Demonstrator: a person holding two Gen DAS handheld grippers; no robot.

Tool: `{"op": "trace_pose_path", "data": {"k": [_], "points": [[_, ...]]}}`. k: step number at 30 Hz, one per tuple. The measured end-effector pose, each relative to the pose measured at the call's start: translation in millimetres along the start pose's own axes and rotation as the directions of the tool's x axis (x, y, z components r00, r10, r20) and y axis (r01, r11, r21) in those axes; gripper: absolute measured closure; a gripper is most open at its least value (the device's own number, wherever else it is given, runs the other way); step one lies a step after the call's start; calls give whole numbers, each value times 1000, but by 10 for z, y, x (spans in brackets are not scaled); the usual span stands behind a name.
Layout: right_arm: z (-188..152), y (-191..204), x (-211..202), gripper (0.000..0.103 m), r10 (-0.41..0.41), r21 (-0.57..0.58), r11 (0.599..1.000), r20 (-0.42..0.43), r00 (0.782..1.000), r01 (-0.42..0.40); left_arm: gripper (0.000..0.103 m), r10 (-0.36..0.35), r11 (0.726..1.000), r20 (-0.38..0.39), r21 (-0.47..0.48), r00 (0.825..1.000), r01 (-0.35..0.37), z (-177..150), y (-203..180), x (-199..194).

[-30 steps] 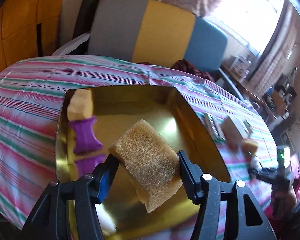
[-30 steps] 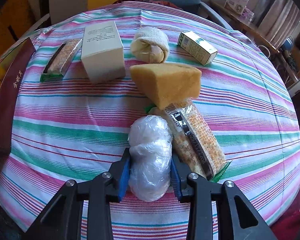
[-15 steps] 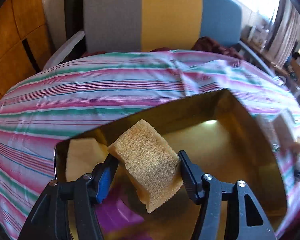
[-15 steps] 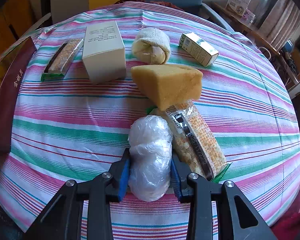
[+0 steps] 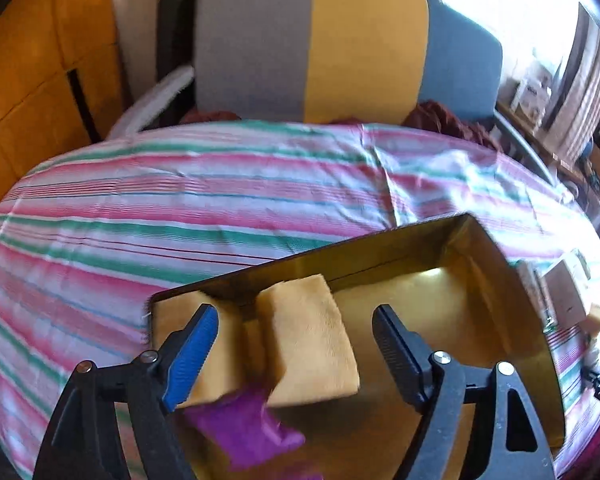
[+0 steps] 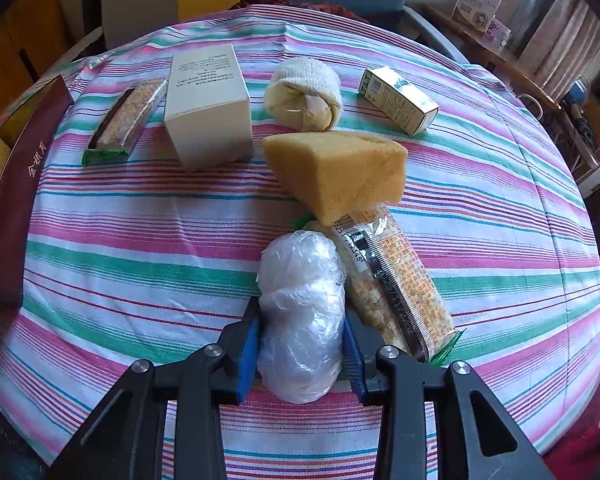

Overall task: Organize objects
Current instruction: 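Lower the yellow sponge into the gold tray and open the left tool, then carry the white plastic bundle into the tray and open the right tool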

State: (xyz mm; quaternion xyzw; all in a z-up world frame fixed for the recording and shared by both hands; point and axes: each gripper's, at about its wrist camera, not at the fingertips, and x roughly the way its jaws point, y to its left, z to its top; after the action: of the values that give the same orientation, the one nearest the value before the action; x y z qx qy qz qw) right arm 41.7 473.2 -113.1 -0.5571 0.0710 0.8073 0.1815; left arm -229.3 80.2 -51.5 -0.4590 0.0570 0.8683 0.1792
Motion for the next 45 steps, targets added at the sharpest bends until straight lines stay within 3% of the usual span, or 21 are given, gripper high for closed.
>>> {"op": "trace_pose_path", "data": {"k": [7, 13, 17, 21, 24, 27, 31, 34, 37, 42, 45], "points": [[26, 57, -20, 68, -16, -24, 1000, 11, 1000, 17, 24, 51, 996, 71, -75, 996, -46, -476, 64, -631], [28, 248, -232, 68, 94, -40, 995, 63, 994, -92, 24, 35, 992, 102, -122, 994, -22, -954, 117, -987], [162, 659, -595, 68, 222, -68, 975, 161, 962, -214, 27, 24, 982, 82, -186, 996, -9, -1194, 270, -1046], [293, 1362, -930, 68, 341, -192, 933, 206, 917, -304, 34, 8, 976, 81, -215, 997, 10, -1345, 369, -1102], [422, 1914, -1028, 68, 446, -278, 878, 178, 877, -390, 36, 3, 973, 84, -229, 996, 17, -1420, 418, -1122], [564, 2468, -934, 67, 498, -334, 833, 110, 860, -440, 37, 0, 968, 91, -249, 996, 22, -1471, 474, -1144], [728, 3100, -611, 67, 500, -332, 819, 14, 866, -467, 37, -1, 963, 88, -267, 996, 25, -1521, 536, -1138], [803, 3505, -357, 67, 460, -333, 832, -36, 887, -444, 37, -8, 959, 75, -282, 997, 28, -1558, 577, -1097], [845, 3758, -168, 64, 461, -318, 830, -69, 884, -458, 37, -8, 956, 67, -291, 998, 27, -1586, 603, -1069], [840, 3834, -58, 56, 548, -264, 791, -96, 831, -552, 37, 3, 956, 58, -294, 998, 14, -1604, 615, -1039], [793, 3745, -130, 51, 563, -264, 784, -77, 823, -562, 37, 8, 958, 61, -287, 998, 10, -1604, 587, -1049]]}}
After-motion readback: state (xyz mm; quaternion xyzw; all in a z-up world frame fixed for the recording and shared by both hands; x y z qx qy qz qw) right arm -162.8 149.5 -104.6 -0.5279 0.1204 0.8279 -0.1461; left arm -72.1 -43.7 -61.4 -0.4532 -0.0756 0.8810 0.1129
